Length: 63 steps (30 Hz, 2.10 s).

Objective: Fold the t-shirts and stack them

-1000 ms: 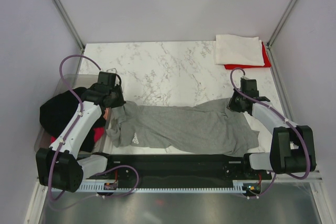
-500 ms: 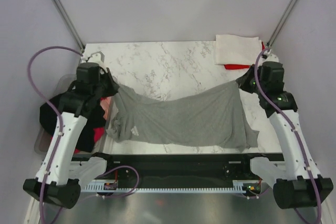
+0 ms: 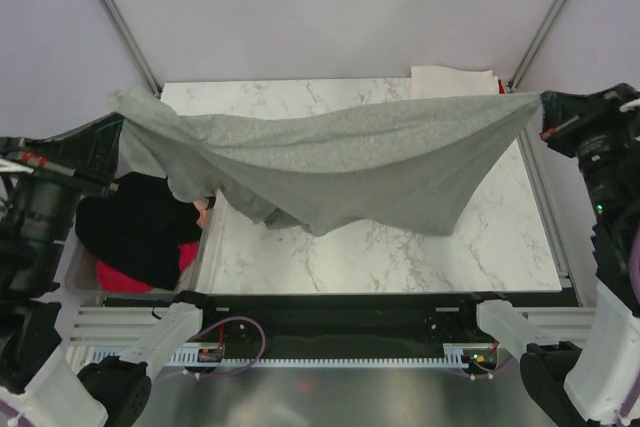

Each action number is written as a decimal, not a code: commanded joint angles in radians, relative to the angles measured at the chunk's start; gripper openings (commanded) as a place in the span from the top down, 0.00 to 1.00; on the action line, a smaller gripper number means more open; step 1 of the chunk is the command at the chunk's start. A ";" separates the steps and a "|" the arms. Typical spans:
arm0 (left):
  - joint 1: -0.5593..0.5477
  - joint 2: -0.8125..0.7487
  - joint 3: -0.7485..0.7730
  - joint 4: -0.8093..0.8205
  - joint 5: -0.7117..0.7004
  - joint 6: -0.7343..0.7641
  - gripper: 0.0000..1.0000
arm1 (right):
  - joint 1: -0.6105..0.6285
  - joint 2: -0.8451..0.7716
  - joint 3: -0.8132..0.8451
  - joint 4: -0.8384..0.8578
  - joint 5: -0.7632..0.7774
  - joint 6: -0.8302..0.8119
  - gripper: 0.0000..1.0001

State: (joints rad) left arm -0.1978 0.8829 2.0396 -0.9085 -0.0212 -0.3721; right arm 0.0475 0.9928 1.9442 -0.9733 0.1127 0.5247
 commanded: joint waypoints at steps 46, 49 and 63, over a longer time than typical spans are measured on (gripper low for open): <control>-0.011 0.034 0.061 0.500 0.343 0.142 0.98 | 0.408 -0.168 0.150 0.169 0.725 -0.285 1.00; -0.011 0.134 0.013 0.508 0.284 0.159 0.98 | 0.428 -0.045 0.090 0.220 0.836 -0.324 1.00; 0.113 1.046 0.037 0.545 0.320 0.145 0.98 | 0.111 0.668 -0.234 0.602 0.631 -0.244 1.00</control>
State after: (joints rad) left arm -0.1207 1.7920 2.0502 -0.3641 0.2710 -0.2451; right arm 0.2123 1.5867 1.7611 -0.5228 0.8337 0.2214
